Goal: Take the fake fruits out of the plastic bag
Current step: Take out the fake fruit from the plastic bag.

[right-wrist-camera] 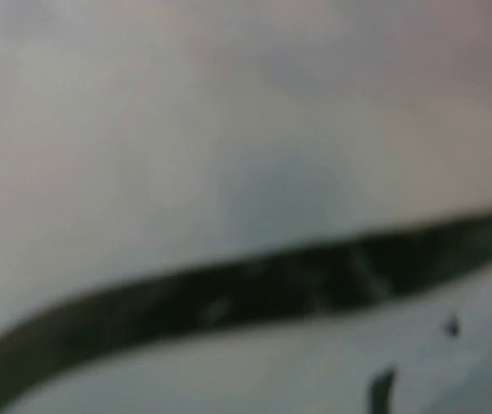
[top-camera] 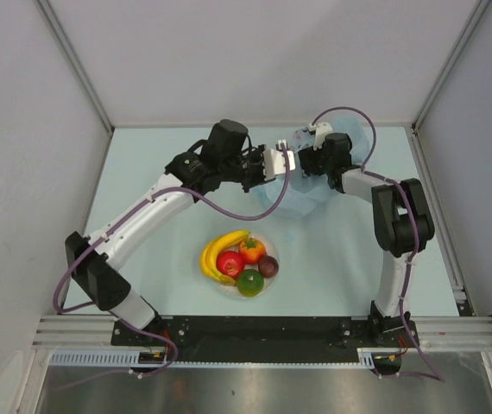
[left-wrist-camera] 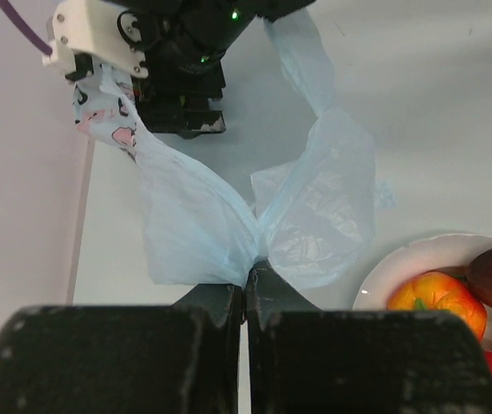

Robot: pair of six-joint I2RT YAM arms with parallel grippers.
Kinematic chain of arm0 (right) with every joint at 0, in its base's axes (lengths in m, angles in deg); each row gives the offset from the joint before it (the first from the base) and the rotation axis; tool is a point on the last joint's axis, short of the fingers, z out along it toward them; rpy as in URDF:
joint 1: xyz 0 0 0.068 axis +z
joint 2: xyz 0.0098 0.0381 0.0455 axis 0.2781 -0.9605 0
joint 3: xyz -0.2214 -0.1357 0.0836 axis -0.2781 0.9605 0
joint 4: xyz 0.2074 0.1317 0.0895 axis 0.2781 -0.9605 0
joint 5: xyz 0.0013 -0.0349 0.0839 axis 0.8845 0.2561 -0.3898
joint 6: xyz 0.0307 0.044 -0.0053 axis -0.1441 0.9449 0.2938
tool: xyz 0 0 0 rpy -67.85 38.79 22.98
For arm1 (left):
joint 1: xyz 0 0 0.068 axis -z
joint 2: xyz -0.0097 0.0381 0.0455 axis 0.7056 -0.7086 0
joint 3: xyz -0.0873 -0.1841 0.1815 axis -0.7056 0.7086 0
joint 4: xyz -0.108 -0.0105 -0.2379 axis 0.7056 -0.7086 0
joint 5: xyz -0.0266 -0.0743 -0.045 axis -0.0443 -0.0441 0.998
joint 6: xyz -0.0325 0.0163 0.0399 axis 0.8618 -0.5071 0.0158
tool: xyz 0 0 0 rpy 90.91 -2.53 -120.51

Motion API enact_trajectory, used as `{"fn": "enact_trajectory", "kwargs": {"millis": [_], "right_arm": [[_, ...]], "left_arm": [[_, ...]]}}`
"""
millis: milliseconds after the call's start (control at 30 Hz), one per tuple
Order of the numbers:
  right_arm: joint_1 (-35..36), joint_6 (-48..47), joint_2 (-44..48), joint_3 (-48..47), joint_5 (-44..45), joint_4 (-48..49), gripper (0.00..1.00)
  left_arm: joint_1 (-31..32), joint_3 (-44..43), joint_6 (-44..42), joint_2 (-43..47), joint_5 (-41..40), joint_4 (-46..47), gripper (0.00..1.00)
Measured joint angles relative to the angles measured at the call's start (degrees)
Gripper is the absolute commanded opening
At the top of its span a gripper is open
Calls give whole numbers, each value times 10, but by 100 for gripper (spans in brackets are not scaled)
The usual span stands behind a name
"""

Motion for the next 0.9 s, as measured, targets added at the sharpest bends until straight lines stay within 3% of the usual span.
{"fn": "enact_trajectory", "kwargs": {"millis": [300, 367, 400, 433, 567, 767, 900], "right_arm": [[10, -64, -101, -86, 94, 30, 90], [11, -84, -127, -111, 103, 45, 81], [11, -96, -143, -127, 106, 54, 66], [10, -109, -160, -145, 106, 58, 59], [9, -143, -219, -231, 84, 59, 39], [0, -161, -222, -254, 25, 45, 29], [-12, -142, -172, -208, -23, 8, 28]], "left_arm": [[0, 0, 11, -19, 22, 10, 0], [0, 0, 11, -27, 23, 10, 0], [0, 0, 14, -31, 23, 10, 1], [0, 2, 16, -34, 23, 11, 0], [0, 9, 26, -42, 21, 12, 0], [-3, 9, 33, -56, 10, 17, 0], [-9, 4, 56, -80, 4, 29, 1]]}}
